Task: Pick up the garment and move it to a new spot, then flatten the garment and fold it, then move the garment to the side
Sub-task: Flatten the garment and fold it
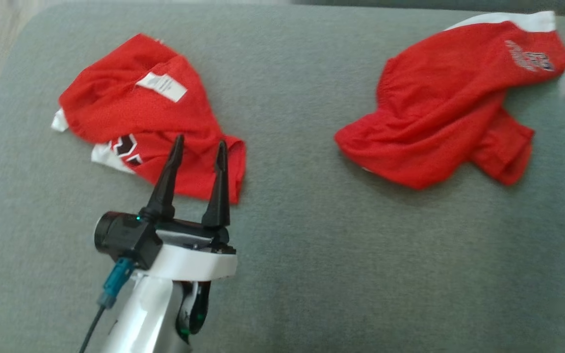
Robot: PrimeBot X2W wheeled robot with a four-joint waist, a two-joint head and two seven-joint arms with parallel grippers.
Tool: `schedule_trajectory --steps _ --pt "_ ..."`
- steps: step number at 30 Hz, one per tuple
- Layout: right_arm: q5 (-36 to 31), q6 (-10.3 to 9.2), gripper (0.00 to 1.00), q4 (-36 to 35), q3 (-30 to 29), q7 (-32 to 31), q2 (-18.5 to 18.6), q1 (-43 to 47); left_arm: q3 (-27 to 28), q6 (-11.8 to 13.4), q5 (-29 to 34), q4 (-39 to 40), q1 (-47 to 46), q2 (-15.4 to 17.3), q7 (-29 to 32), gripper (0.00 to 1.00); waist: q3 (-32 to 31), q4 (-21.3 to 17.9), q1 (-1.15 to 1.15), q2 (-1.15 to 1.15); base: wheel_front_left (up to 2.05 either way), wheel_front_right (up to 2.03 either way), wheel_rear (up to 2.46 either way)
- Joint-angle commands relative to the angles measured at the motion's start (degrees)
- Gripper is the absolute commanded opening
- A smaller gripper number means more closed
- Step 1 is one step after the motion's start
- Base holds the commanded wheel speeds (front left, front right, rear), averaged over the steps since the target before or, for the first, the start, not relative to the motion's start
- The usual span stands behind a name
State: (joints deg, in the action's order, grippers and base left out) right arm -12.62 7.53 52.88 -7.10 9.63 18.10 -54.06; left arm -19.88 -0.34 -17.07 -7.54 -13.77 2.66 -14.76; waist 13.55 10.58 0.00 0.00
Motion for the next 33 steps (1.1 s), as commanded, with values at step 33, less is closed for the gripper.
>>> schedule_trajectory --steps 33 --pt "23.10 -0.04 1.00 -41.15 9.46 5.36 -15.21 41.88 2.82 -5.00 7.00 -3.79 -3.62 0.49 -0.24 1.00 -3.58 -13.19 0.00 0.00 0.00 0.00 0.00"
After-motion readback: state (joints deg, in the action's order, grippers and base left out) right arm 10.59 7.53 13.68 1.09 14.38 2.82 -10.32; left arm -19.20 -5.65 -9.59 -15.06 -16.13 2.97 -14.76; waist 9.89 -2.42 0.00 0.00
